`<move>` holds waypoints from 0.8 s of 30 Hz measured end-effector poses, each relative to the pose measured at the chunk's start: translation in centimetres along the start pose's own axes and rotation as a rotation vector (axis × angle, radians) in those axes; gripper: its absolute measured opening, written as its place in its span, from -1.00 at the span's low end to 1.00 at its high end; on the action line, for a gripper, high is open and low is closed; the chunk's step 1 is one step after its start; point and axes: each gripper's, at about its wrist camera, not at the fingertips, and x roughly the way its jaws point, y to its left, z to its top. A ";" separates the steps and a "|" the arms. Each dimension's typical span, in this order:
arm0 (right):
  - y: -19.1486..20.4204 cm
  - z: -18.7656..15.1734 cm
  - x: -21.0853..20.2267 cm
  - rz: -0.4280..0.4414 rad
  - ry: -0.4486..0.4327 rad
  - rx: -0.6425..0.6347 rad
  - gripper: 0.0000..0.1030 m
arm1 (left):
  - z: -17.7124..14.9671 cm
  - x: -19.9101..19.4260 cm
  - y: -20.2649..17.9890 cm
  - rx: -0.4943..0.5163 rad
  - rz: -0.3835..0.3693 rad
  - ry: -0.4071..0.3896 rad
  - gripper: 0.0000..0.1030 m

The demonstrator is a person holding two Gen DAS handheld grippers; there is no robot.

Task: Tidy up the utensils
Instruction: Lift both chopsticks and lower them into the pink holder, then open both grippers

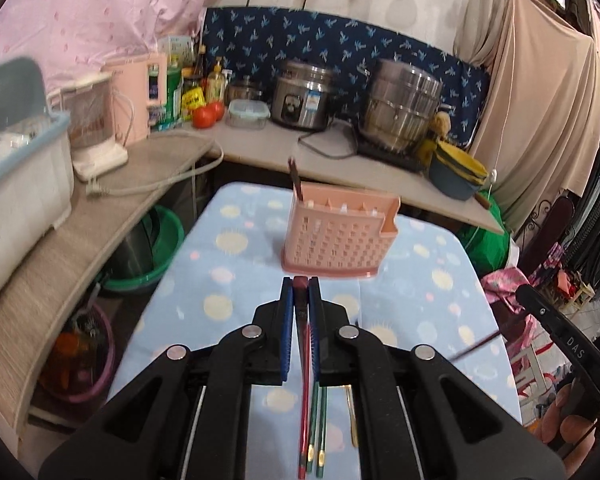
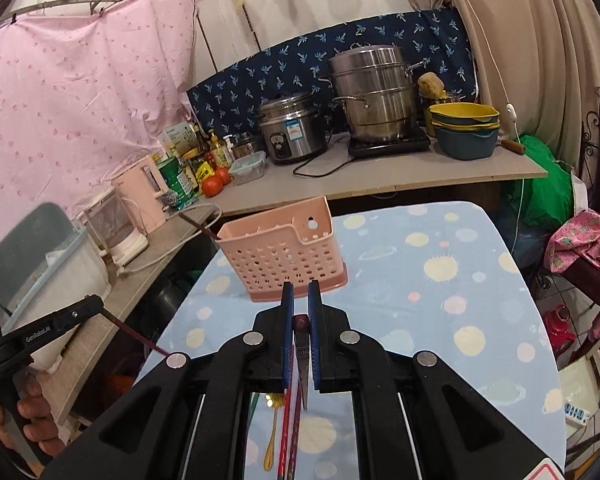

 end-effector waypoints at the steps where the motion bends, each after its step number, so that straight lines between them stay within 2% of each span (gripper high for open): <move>1: -0.1 0.6 0.2 0.003 -0.009 0.003 -0.86 | 0.8 0.0 -0.2 0.006 0.001 -0.016 -0.86; 7: -0.1 5.0 1.1 0.048 -0.075 0.031 -0.86 | 5.9 -0.2 -1.2 0.004 -0.023 -0.107 -0.86; 17: 1.0 14.2 3.5 0.088 -0.239 0.059 -0.87 | 15.6 -0.3 -3.4 -0.017 -0.063 -0.292 -0.87; 21: 1.8 17.4 5.1 0.092 -0.285 0.060 -0.86 | 18.2 0.6 -4.0 0.001 -0.036 -0.352 -0.86; 24: 2.2 19.0 6.5 0.095 -0.303 0.064 -0.86 | 19.5 2.1 -4.0 0.002 -0.018 -0.361 -0.86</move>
